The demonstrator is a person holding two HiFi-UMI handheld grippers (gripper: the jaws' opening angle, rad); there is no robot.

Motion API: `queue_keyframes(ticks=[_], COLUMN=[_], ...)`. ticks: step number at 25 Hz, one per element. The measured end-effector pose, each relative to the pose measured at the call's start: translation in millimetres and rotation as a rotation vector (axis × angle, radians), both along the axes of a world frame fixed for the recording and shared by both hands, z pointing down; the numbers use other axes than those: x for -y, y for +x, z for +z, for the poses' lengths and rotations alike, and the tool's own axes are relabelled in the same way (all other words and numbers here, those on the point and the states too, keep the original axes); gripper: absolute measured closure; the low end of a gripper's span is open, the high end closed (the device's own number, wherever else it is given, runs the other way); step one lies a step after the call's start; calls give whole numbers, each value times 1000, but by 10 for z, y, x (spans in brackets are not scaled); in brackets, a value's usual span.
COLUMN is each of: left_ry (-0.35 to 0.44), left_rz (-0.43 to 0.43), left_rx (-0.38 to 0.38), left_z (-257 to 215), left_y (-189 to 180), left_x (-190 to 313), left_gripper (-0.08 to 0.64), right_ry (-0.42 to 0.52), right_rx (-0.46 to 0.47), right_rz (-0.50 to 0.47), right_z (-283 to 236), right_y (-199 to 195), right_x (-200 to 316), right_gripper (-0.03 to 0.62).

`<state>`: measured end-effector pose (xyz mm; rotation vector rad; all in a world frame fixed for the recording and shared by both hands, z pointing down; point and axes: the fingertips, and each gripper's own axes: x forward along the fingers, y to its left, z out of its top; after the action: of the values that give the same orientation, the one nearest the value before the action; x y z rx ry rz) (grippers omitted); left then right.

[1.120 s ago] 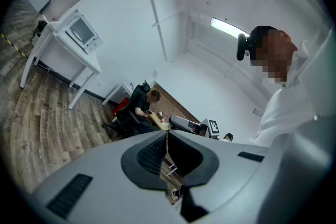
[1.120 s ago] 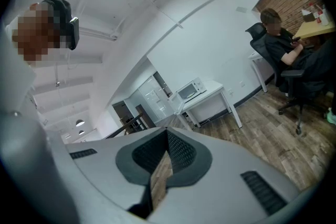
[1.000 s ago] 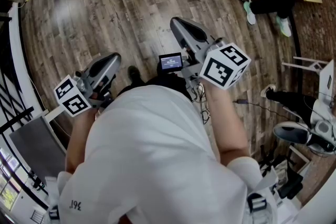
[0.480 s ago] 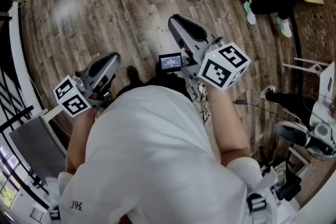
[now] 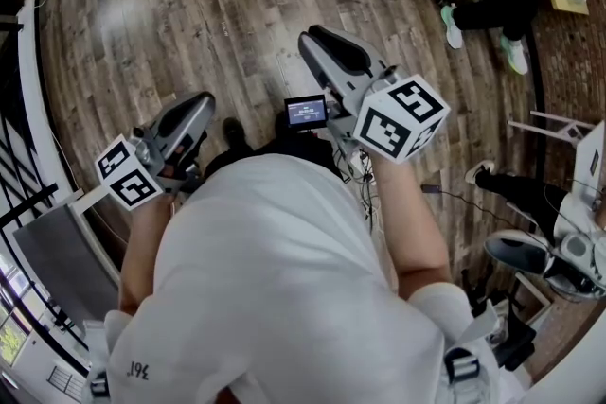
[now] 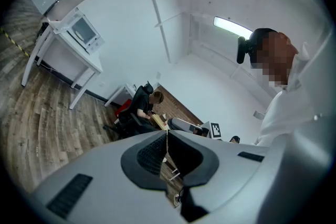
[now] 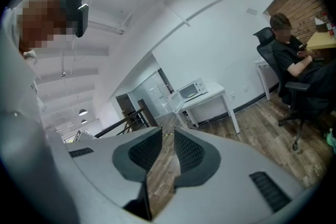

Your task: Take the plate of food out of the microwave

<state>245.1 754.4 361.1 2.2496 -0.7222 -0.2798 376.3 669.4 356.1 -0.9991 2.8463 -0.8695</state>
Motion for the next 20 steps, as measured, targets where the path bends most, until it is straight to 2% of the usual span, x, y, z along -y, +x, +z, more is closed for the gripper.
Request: queue_keyframes(ticks=[9,20], left_ry=[-11,-20], left_rz=[-40,-52], left_rx=[-3,7], left_z=[92,63], left_y=[206,107], left_x=[68,348], left_gripper=[546,546], right_ry=[-14,-28], right_rx=[-3,7], right_rz=[-33,-55], right_z=[110,113], right_y=[176,28], right_x=[116,414], right_gripper=[541,541])
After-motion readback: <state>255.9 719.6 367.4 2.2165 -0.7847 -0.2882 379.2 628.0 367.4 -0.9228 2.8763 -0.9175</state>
